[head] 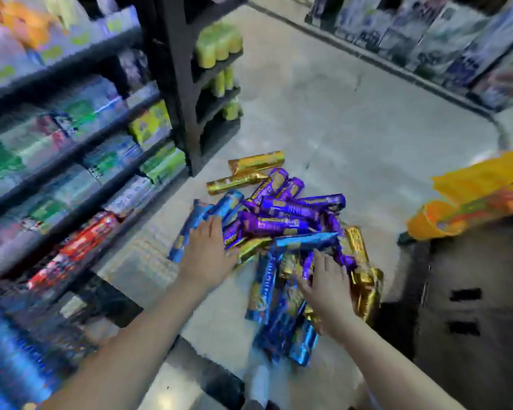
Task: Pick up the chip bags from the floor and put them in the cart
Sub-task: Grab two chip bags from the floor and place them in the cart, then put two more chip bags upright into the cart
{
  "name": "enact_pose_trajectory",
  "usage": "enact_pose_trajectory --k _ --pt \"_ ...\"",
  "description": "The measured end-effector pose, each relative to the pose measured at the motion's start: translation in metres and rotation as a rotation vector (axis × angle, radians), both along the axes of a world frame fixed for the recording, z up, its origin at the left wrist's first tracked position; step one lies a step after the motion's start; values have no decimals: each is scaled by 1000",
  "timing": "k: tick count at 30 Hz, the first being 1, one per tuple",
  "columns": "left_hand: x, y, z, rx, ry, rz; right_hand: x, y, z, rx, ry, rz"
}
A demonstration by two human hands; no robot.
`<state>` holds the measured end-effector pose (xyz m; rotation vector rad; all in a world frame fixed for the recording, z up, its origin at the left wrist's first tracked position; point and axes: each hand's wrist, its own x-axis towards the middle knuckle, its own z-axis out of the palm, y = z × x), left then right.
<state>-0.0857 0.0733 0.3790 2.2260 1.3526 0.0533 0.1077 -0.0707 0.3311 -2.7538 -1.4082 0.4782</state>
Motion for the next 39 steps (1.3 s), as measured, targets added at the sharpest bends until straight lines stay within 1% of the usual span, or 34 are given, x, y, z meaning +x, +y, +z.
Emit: enact_pose_trajectory --k 4,8,11,13,16,18,21,23,25,26,29,31,35,37,39 --pt "66 -31 -87 -162 44 -18 50 -37 -76 -97 84 -174" --pt "91 -74 -183 -325 180 -85 65 -76 -163 -198 200 -336" --pt "104 -103 -262 -406 249 -148 73 -95 -234 -271 256 -426" --pt "117 -118 -323 -438 254 -178 84 -99 -283 -274 260 -461" --pt "142 -140 -415 -525 257 -185 114 -91 -353 -261 213 -505" --pt "162 -152 -470 -564 263 -187 139 -80 -396 -198 259 -587" --pt "193 -162 -537 -567 198 -125 181 -63 -449 -125 322 -697" --pt "207 -166 -567 -591 164 -61 199 -54 -476 -76 436 -830" --pt "216 -172 -587 -580 155 -15 203 -49 -498 -35 539 -954" --pt "220 -177 -593 -561 151 15 202 -49 -506 -35 546 -986" --pt "225 -186 -597 -495 137 98 201 -52 -516 -26 479 -997" --pt "223 -185 -591 -508 106 113 201 -60 -510 16 479 -997" --pt "216 -173 -549 -584 -7 146 192 -79 -467 53 490 -944" --pt "213 -164 -510 -591 -61 183 182 -86 -430 60 484 -902" --pt "210 -151 -461 -608 -76 201 171 -89 -384 63 448 -843"
